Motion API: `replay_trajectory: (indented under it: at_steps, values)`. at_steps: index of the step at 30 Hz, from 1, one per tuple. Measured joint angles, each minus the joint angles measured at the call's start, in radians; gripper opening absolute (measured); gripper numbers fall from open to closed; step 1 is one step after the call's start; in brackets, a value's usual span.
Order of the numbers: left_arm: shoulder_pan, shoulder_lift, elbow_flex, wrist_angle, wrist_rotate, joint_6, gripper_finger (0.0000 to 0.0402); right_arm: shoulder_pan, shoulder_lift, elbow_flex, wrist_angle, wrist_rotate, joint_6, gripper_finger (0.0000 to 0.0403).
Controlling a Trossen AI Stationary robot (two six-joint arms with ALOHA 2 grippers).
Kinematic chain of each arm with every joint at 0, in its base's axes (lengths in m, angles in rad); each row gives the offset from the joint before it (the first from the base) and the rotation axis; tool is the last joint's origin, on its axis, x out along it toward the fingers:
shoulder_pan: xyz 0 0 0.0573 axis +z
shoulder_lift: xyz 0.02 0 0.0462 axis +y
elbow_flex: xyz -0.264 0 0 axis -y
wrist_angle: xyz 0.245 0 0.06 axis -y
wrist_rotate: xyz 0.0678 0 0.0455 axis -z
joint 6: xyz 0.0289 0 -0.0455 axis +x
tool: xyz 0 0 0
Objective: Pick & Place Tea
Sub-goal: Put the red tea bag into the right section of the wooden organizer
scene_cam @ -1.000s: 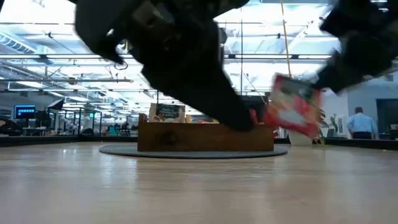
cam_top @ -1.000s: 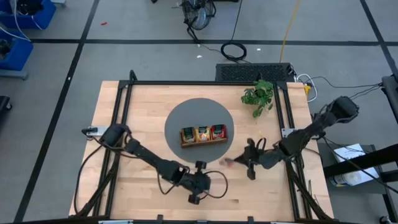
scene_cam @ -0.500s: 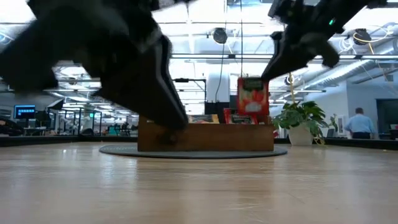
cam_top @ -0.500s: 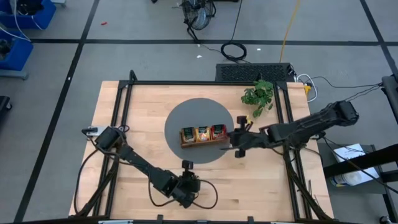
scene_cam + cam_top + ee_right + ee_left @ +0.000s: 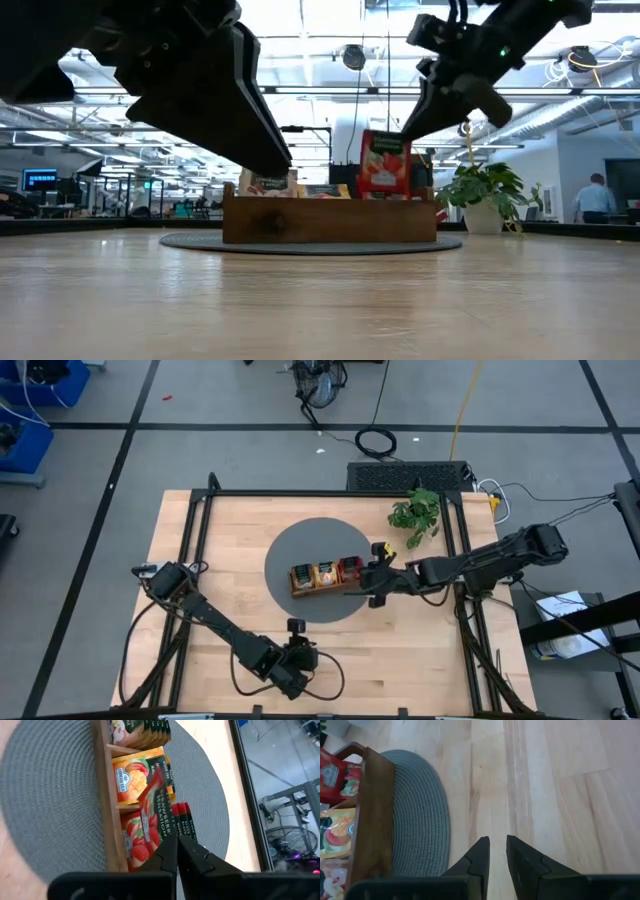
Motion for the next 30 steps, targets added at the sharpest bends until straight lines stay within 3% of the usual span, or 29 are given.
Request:
replay_trajectory:
  at_steps: [19, 30]
  values:
    - [0.002, 0.0, 0.0, -0.044, -0.01, -0.023, 0.0072, -0.09, -0.005, 0.033, -0.125, -0.16, 0.093, 0.0]
    - [0.008, 0.0, 0.0, -0.057, -0.038, -0.041, 0.0072, -0.093, 0.083, 0.033, -0.112, -0.189, 0.097, 0.0]
